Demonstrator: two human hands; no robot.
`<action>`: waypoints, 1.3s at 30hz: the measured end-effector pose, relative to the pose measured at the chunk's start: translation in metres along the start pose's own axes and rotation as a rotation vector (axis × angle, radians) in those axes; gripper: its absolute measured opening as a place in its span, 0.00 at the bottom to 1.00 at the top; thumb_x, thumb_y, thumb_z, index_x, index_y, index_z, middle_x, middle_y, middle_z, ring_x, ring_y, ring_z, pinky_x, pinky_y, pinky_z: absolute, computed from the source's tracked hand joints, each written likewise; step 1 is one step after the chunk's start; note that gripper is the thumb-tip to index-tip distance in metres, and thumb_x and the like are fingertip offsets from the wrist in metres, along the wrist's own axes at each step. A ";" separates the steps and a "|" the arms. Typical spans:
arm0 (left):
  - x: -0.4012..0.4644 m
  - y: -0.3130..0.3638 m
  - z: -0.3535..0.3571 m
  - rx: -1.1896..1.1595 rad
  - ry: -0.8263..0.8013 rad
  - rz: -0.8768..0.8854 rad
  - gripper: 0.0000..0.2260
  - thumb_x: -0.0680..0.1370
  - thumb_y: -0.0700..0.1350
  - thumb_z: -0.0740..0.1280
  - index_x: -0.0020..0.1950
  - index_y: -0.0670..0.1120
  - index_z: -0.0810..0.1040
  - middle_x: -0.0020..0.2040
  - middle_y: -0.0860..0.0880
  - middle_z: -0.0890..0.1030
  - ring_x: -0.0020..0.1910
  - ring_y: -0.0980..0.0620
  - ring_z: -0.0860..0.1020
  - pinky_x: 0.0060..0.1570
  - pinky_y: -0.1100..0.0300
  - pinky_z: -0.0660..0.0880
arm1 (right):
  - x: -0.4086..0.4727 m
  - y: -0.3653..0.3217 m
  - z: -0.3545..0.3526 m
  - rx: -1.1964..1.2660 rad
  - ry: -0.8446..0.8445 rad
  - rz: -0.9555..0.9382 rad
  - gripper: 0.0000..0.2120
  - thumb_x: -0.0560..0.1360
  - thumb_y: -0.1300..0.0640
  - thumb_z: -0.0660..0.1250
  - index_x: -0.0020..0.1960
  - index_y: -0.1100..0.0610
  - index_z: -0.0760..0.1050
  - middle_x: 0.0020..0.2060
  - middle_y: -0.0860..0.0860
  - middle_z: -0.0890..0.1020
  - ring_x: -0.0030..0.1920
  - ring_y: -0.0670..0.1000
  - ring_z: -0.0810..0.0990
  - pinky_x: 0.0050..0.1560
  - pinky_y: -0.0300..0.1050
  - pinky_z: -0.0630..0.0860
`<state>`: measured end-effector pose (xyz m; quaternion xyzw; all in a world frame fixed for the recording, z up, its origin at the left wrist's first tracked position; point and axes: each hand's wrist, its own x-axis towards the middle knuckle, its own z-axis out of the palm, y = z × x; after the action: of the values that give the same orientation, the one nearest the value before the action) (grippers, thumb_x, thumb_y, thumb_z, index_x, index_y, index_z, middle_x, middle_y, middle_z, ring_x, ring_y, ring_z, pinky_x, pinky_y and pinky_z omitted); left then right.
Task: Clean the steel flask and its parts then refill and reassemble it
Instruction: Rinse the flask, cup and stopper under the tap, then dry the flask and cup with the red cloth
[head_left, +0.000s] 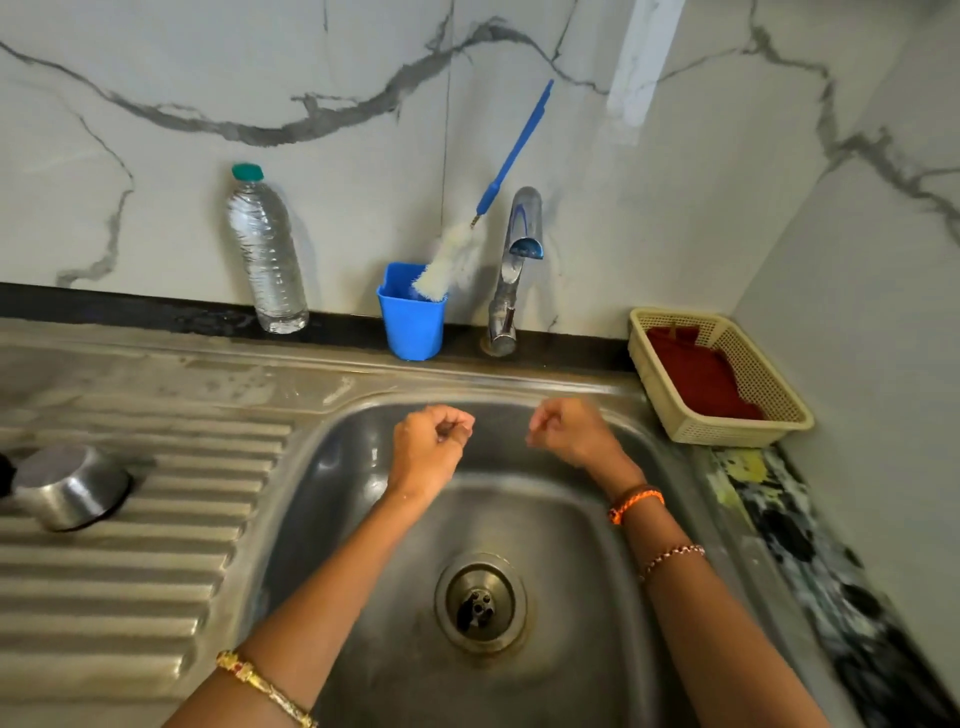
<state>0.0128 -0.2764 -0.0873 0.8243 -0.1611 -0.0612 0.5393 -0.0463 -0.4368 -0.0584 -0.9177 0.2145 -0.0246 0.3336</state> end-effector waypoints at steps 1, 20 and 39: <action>-0.005 -0.002 -0.002 0.003 0.001 0.007 0.05 0.75 0.37 0.67 0.46 0.42 0.82 0.42 0.45 0.83 0.34 0.56 0.76 0.34 0.71 0.72 | -0.008 0.002 0.002 -0.005 -0.167 0.063 0.03 0.71 0.65 0.69 0.43 0.60 0.78 0.32 0.46 0.74 0.37 0.46 0.74 0.33 0.28 0.67; -0.092 -0.048 -0.234 -0.034 0.700 0.287 0.17 0.72 0.34 0.69 0.58 0.48 0.76 0.54 0.52 0.73 0.46 0.53 0.73 0.41 0.70 0.73 | -0.092 -0.226 0.097 0.104 -0.156 -0.429 0.27 0.74 0.59 0.68 0.71 0.56 0.65 0.68 0.57 0.70 0.66 0.55 0.70 0.65 0.44 0.67; -0.041 -0.112 -0.491 -0.042 0.493 0.052 0.26 0.62 0.53 0.79 0.55 0.49 0.74 0.51 0.49 0.80 0.53 0.48 0.79 0.54 0.50 0.76 | -0.093 -0.466 0.253 0.649 -0.365 -0.406 0.29 0.70 0.76 0.58 0.69 0.57 0.66 0.64 0.56 0.73 0.62 0.57 0.74 0.43 0.39 0.74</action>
<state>0.1313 0.2054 0.0098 0.7985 -0.0444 0.1522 0.5807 0.0929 0.0724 0.0445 -0.7780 -0.0520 0.0069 0.6261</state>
